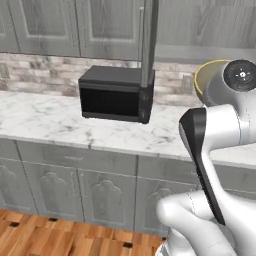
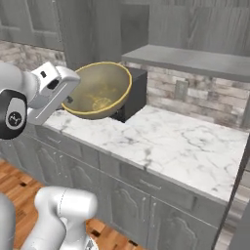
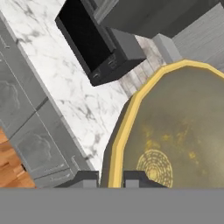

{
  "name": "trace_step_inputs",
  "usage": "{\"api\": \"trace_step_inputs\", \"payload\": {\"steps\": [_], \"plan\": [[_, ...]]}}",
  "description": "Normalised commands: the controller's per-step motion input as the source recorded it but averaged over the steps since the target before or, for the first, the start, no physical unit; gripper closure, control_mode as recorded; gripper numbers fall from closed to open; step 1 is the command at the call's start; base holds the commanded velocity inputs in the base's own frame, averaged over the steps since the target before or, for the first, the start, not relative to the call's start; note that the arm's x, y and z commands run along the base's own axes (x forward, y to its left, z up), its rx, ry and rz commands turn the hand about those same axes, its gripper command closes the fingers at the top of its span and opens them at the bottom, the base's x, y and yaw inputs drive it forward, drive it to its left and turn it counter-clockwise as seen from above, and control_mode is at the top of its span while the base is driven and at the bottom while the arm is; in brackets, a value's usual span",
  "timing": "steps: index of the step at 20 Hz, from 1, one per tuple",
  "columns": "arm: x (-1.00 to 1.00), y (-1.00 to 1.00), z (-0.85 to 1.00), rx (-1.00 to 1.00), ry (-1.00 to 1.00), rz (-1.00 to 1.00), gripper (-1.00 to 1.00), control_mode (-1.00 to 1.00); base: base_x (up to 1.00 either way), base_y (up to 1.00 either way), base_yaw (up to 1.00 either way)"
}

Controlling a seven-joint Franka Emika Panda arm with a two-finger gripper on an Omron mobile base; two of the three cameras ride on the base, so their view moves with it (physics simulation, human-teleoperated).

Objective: Move the bowls from the cabinet to the plates on the dining table.

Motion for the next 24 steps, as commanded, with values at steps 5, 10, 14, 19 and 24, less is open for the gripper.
{"api": "trace_step_inputs", "payload": {"steps": [5, 10, 14, 19, 24], "plan": [[0.00, 0.00, 0.00, 0.00, 0.00, 0.00, 1.00, 1.00, -0.07, 0.48, 0.29], [0.00, 0.00, 0.00, 0.00, 0.00, 0.00, 1.00, 1.00, -0.01, 0.44, 0.29], [0.00, 0.00, 0.00, 0.00, 0.00, 0.00, 1.00, 1.00, 0.00, 0.43, 0.29], [0.00, 0.00, 0.00, 0.00, 0.00, 0.00, 1.00, 1.00, 0.00, 0.41, 0.30], [0.00, 0.00, 0.00, 0.00, 0.00, 0.00, 1.00, 1.00, 0.00, 0.39, 0.30]]}}
